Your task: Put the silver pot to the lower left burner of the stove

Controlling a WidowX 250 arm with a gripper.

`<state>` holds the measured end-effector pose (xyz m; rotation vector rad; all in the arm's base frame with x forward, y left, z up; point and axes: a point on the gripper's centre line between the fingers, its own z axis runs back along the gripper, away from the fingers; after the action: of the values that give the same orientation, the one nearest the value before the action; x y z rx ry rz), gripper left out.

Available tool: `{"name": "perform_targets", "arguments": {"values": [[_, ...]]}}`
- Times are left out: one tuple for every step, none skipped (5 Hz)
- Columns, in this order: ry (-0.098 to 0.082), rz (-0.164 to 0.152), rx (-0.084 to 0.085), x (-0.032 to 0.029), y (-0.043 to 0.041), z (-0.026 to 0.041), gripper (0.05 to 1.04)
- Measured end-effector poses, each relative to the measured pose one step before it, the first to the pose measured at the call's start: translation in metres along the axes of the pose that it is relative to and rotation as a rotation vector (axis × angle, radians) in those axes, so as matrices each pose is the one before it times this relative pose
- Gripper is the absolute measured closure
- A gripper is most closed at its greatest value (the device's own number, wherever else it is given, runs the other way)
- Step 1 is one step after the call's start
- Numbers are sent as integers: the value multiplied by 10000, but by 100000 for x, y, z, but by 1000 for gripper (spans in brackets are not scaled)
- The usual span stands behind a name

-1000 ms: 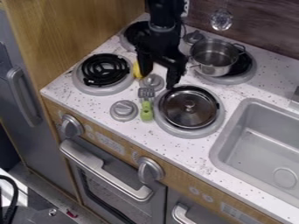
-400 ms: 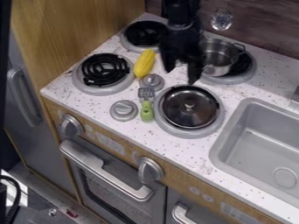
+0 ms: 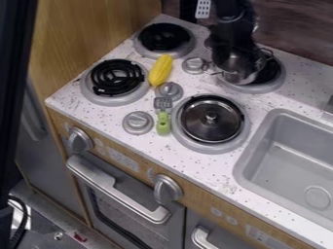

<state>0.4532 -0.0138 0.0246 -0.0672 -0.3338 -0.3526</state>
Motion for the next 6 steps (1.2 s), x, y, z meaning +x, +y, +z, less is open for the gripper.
{"name": "perform_targets", "arguments": {"values": [[-467, -396, -342, 1710, -1166, -875, 82], [10, 35, -234, 308, -110, -1940, 82], [390, -97, 34, -677, 428, -1931, 83], [237, 39, 28, -281, 483, -992, 87], [207, 117, -22, -530, 603, -754, 147], [67, 7, 61, -176, 156, -80, 455]]}}
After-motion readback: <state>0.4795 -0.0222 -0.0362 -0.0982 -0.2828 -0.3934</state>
